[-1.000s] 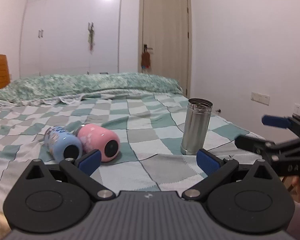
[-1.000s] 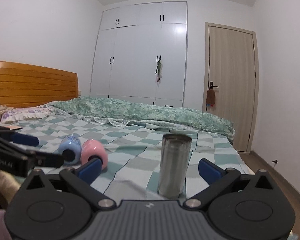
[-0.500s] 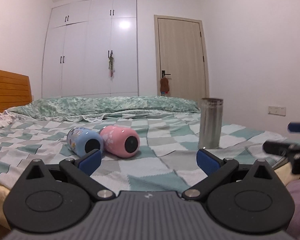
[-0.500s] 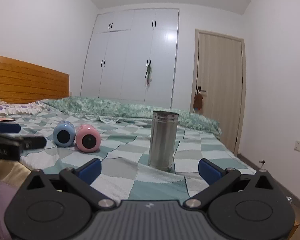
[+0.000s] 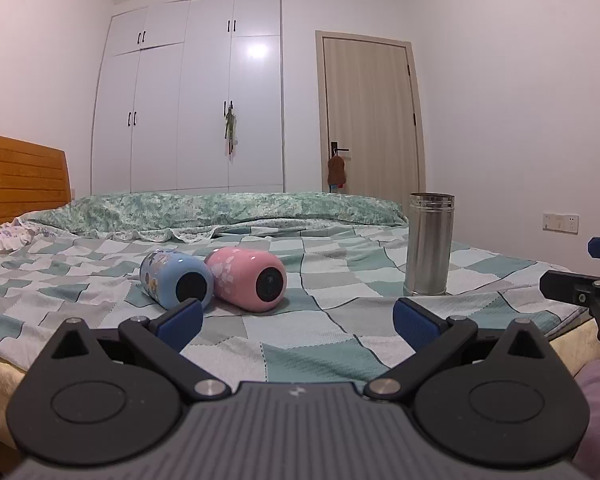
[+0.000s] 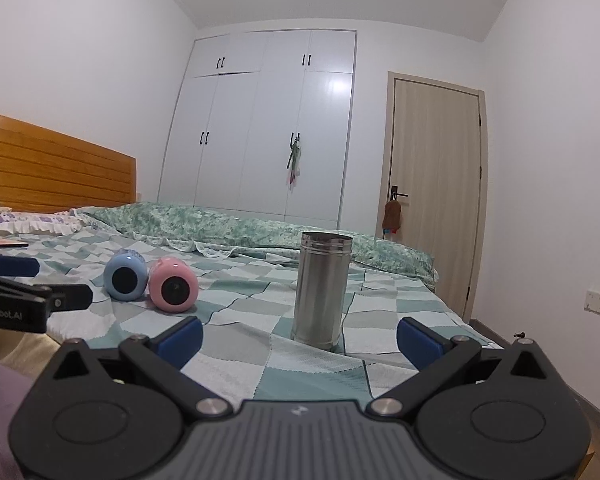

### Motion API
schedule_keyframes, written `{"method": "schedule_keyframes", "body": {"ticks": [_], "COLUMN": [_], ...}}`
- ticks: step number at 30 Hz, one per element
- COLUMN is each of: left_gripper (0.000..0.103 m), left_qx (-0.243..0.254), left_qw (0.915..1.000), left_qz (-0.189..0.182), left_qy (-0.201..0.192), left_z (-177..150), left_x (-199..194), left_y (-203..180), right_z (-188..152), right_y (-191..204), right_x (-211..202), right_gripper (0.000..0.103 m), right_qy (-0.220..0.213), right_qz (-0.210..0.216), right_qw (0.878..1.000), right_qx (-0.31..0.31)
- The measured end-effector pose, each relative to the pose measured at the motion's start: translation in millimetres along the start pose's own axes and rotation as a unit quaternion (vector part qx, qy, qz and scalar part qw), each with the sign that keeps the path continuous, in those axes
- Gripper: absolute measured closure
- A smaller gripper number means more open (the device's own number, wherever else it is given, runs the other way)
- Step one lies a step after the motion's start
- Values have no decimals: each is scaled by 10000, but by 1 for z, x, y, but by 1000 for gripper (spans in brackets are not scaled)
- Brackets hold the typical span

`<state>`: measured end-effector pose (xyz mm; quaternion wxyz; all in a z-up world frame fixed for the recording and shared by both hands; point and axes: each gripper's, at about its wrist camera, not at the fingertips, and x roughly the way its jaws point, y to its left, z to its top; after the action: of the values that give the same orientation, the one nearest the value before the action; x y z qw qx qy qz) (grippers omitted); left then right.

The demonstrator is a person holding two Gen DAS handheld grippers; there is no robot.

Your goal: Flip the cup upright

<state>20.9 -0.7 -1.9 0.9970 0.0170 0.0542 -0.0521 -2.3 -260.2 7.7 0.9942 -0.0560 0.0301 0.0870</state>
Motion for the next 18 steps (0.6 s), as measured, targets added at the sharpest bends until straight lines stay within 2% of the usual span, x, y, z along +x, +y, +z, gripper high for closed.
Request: {"method": "schedule_keyframes", "body": {"ticks": [18], "left_gripper": [0], "left_qx": [2], "left_qw": [10000], "left_qz": [-30], "left_qy": [-49], "left_z": [0], "left_x": [-1], "left_y": [-1], "right_z": [0], "right_y": [1], "right_x": [0], "right_gripper": [0], "right_qy": [-1], "right_qz": [0], "right_qw": [10000], "right_qx": [-5]}}
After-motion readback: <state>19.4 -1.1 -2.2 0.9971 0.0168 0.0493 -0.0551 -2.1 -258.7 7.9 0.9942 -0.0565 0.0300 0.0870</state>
